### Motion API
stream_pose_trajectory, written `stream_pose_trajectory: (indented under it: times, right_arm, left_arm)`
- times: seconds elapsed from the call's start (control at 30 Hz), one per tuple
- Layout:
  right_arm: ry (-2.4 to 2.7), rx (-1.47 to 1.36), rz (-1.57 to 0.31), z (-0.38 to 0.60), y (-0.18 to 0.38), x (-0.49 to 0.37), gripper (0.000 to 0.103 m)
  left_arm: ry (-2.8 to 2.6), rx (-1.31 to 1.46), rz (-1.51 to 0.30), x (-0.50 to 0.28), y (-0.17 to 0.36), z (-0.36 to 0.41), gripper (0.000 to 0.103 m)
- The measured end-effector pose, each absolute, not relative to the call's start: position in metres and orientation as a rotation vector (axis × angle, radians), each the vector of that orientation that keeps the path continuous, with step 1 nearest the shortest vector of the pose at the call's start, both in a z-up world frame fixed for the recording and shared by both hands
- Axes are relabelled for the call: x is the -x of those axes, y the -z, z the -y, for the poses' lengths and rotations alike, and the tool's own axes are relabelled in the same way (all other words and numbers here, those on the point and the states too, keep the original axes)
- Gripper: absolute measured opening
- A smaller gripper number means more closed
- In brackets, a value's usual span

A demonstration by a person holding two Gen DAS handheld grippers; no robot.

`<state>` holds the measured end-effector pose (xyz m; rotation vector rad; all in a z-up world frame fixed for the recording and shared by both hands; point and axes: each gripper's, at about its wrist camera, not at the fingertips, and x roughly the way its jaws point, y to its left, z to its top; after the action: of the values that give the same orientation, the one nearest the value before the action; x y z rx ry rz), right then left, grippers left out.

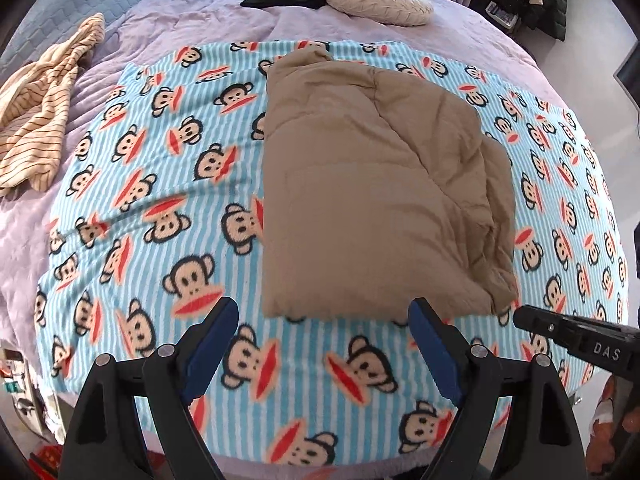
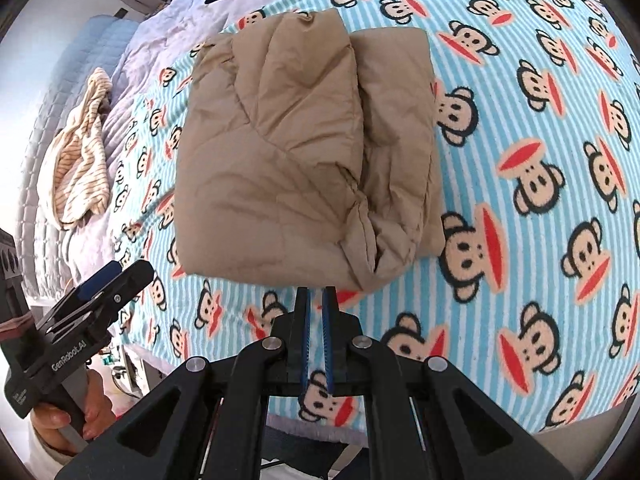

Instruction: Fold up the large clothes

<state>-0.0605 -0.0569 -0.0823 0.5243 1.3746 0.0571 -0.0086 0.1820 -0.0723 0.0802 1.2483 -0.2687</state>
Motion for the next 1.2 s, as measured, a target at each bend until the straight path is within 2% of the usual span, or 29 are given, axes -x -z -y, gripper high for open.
stream_pose_trajectory:
  times: [0.03,0.37,0.77,0.8,0.83,0.9,1.03,1.07,1.13,1.2]
  right_arm:
    - [-0.060,-0.523,-1.375,0.057,0.082,0.064,0.006]
    - [-0.063,-0.525,-1.378,0.047,0.075,0.094,0.007]
    - [0.043,-0.480,-1.299,0.018,0.046,0.078,0.008]
    - [0.059,-0.477,-1.290,0.015,0.043,0.075,0.016]
    - [0.075,-0.471,-1.283,0.013,0.041,0.073,0.036]
    - [0.115,-0.451,-1.265,0.008,0.035,0.071,0.068]
    - [0.136,-0.423,-1.252,0.000,0.026,0.066,0.070]
    - [0.143,-0.415,-1.252,-0.001,0.024,0.065,0.072]
    - [0.156,-0.398,-1.254,-0.002,0.023,0.064,0.082]
    - [0.164,-0.381,-1.247,0.000,0.020,0.063,0.082]
  left_arm:
    - [0.261,-0.082,-1.253,0.013,0.072,-0.183,0.103]
    - [0.210,-0.102,-1.258,0.043,0.060,-0.197,0.103]
    - [0.263,-0.143,-1.184,0.007,0.035,-0.228,0.103]
    - [0.270,-0.145,-1.179,0.005,0.035,-0.229,0.103]
    - [0.274,-0.146,-1.177,0.002,0.034,-0.230,0.103]
    - [0.284,-0.139,-1.182,-0.003,0.034,-0.234,0.103]
    - [0.285,-0.139,-1.198,-0.008,0.038,-0.234,0.103]
    - [0.277,-0.140,-1.202,-0.008,0.039,-0.234,0.103]
    - [0.270,-0.132,-1.211,-0.009,0.039,-0.234,0.103]
    - [0.278,-0.123,-1.218,-0.008,0.037,-0.233,0.103]
